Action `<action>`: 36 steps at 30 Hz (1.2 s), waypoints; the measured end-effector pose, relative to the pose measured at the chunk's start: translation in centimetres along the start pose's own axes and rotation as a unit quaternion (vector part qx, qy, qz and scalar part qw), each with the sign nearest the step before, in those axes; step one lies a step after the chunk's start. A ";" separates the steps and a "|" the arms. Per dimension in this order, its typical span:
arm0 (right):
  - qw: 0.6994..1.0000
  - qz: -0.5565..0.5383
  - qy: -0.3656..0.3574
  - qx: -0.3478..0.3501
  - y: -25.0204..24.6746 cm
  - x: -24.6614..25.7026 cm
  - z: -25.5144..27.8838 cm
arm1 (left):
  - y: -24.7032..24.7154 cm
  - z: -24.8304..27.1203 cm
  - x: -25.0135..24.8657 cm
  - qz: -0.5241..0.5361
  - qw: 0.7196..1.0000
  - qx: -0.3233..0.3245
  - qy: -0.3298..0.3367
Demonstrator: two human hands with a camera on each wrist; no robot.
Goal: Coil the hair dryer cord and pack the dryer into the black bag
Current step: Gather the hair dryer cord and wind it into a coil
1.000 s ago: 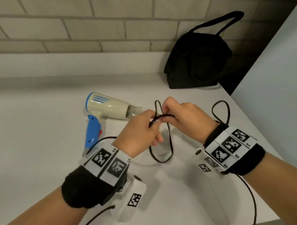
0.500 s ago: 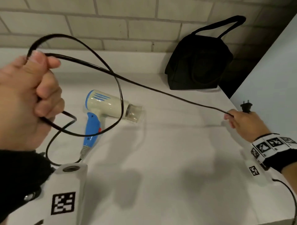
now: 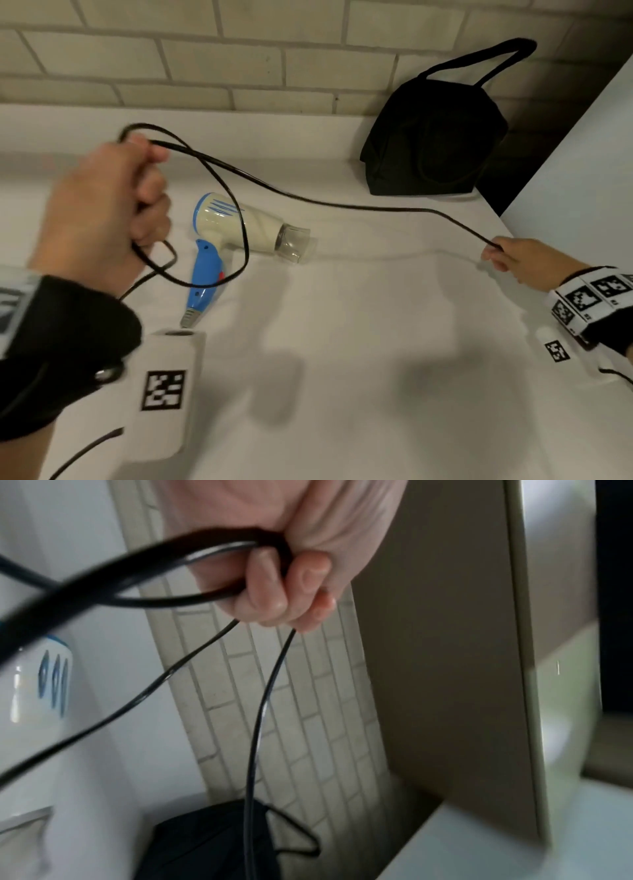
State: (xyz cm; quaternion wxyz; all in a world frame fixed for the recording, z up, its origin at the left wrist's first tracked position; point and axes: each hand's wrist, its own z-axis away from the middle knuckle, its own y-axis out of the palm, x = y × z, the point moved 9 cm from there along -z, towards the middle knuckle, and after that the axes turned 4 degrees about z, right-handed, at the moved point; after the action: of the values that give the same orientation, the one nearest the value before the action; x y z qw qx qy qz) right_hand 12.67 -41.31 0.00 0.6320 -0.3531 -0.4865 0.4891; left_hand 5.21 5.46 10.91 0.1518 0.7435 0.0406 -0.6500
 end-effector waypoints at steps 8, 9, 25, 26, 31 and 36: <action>0.964 -0.070 -0.246 -0.069 -3.3 16.7 5.9 | 12.7 4.0 2.3 -0.155 0.973 0.167 0.037; 0.945 -0.120 -0.296 -0.068 -3.9 19.4 7.5 | 14.6 4.9 2.7 -0.175 0.960 0.212 0.043; 0.929 0.125 -0.295 -0.184 -4.2 16.9 6.1 | 8.6 5.7 6.2 -0.211 0.934 0.283 -0.059; 0.938 0.098 -0.263 -0.202 -5.1 14.9 5.2 | 7.2 5.6 6.7 -0.214 0.936 0.269 -0.072; 0.966 0.052 -0.043 -0.249 -7.7 1.9 -0.1 | 2.2 5.3 8.4 -0.234 0.950 0.185 -0.088; 0.985 0.160 -0.018 0.061 -1.0 2.1 -1.6 | 5.4 5.2 6.9 -0.213 0.954 0.205 -0.057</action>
State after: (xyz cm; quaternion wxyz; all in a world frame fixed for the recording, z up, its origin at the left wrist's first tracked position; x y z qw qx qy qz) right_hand 14.59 -39.47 1.05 0.5572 -0.3777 -0.4046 0.6190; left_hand 2.71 -2.08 4.53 -0.1438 0.6944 0.0546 -0.7029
